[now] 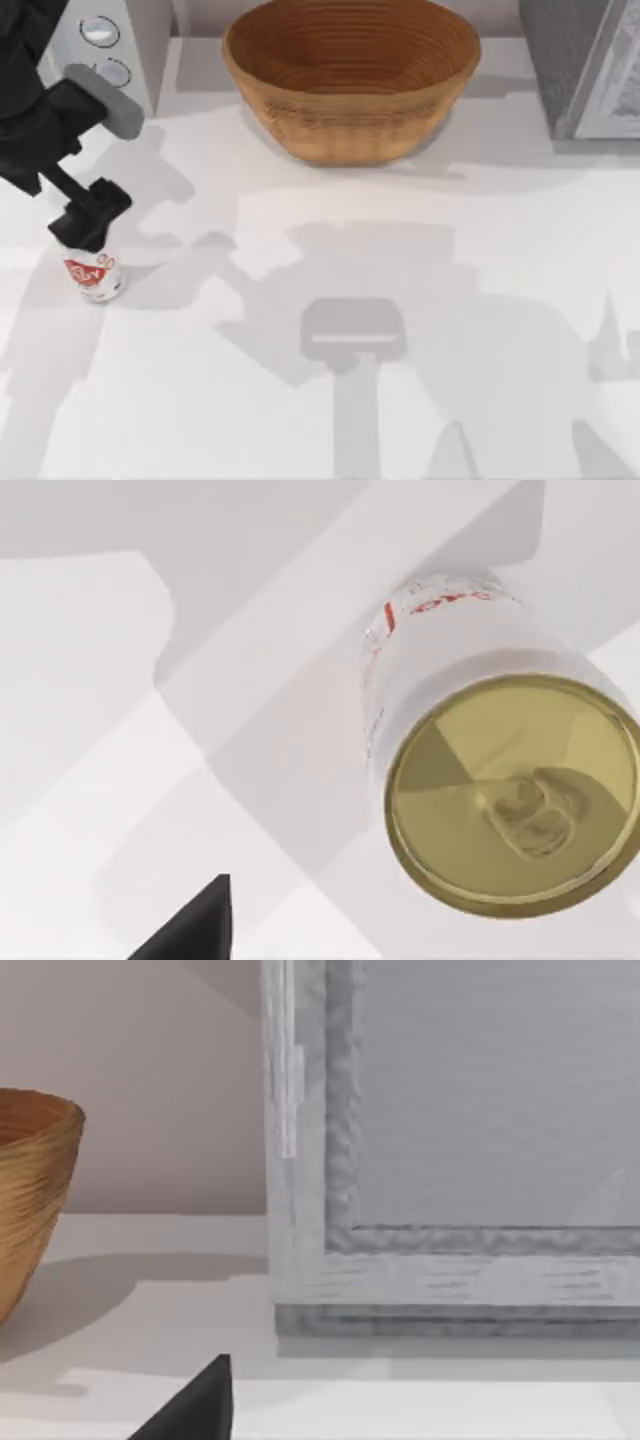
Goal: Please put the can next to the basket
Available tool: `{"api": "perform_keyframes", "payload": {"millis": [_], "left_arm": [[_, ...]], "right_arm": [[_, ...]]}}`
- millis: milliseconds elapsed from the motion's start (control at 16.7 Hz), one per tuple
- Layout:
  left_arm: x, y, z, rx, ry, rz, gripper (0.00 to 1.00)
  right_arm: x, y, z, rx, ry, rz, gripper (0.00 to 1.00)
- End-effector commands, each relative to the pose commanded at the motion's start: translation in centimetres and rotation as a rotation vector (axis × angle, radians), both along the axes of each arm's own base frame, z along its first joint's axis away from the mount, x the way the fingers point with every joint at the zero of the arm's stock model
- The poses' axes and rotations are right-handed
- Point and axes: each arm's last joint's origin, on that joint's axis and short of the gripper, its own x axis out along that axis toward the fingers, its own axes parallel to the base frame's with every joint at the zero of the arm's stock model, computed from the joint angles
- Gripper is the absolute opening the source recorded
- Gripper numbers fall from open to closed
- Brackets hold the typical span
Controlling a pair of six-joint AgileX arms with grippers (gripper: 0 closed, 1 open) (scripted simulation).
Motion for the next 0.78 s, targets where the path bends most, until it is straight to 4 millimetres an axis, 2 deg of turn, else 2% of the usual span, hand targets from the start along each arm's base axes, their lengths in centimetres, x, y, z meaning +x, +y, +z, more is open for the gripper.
{"api": "perform_keyframes", "payload": {"millis": [180,540,780], "left_arm": [[1.2,-0.4,-0.7,0.007,0.045,-0.03,1.0],[1.2,-0.2,-0.8,0.007,0.045,-0.027,1.0],[1.4,-0.4,-3.7,0.007,0.043,-0.031,1.0]], "right_arm": [[0.0,0.0,0.0,0.0,0.0,0.0,1.0],[0.0,0.0,0.0,0.0,0.0,0.0,1.0],[0.0,0.0,0.0,0.0,0.0,0.0,1.0]]}}
